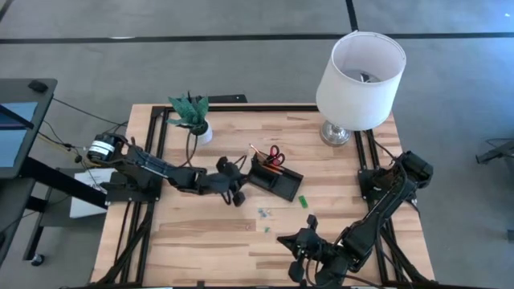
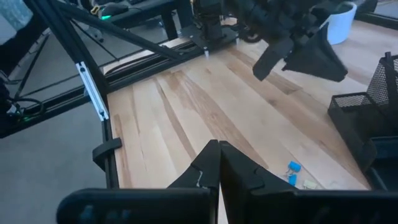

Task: Pick and place office supplies into organizer
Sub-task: Put the top yellow binder clip into the black desk organizer

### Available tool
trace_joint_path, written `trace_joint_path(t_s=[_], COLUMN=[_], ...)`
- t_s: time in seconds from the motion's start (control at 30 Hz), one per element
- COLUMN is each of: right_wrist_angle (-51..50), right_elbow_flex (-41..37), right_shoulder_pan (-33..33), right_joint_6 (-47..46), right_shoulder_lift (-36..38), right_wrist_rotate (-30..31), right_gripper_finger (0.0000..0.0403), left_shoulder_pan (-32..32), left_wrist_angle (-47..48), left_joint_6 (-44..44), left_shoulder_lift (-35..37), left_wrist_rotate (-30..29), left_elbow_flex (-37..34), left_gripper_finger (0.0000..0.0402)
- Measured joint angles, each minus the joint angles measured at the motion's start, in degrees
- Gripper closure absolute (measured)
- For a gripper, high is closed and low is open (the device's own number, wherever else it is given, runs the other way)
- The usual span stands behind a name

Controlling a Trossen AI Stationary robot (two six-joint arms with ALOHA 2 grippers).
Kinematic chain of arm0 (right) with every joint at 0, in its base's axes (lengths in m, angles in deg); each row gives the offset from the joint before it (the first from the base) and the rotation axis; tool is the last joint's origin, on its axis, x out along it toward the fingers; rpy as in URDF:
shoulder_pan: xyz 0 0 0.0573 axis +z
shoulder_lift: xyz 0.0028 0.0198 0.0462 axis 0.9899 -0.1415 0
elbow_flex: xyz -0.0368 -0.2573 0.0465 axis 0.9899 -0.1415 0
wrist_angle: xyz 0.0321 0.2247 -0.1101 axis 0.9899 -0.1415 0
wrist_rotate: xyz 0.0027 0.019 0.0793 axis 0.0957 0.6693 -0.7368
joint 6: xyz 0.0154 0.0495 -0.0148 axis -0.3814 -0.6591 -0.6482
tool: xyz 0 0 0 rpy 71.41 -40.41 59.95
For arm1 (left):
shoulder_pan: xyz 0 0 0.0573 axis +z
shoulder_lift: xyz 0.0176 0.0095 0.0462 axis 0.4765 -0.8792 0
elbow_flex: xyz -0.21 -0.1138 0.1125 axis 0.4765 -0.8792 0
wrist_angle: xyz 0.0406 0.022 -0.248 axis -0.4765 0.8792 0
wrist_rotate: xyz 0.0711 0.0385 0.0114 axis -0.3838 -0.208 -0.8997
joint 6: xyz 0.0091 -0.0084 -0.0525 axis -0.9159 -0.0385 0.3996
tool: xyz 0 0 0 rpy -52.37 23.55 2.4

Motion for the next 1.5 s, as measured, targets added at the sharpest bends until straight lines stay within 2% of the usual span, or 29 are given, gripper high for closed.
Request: trace_joint_path(t_s=[0.27, 0.43, 0.6, 0.87, 1.0, 1.17, 1.5], right_wrist_angle=[0.81, 1.71, 1.70, 2.39, 3.16, 4.33, 4.74], right_elbow_flex=[0.00, 0.00, 0.00, 0.00, 0.00, 0.00, 0.00], right_shoulder_pan=[-0.09, -0.21, -0.59, -0.04, 0.53, 1.50, 1.79], right_joint_6=[0.48, 3.32, 3.43, 3.43, 3.41, 3.43, 3.41], right_shoulder_lift=[0.00, 0.00, 0.00, 0.00, 0.00, 0.00, 0.00], right_wrist_rotate=[0.02, 0.04, 0.02, 0.02, 0.03, 0.04, 0.08], right_gripper_finger=[0.0403, 0.0403, 0.0403, 0.0403, 0.0403, 0.0403, 0.0403], left_shoulder_pan=[0.56, 1.50, 3.72, 5.13, 5.13, 5.13, 5.89], left_wrist_angle=[-1.89, -7.67, -8.12, -6.75, -1.91, -0.67, -0.29], left_joint_6=[-1.24, -3.06, -3.77, -4.48, -4.04, -4.13, -6.45], left_shoulder_lift=[-0.31, -5.03, -10.58, -17.78, -19.31, -19.33, -19.35], left_wrist_rotate=[0.02, 1.70, 3.39, 7.62, 7.13, 5.12, 6.29], left_elbow_flex=[0.04, 0.81, 5.10, 11.30, 12.82, 13.14, 13.14], left_gripper_finger=[0.0366, 0.0366, 0.0366, 0.0366, 0.0366, 0.0365, 0.0281])
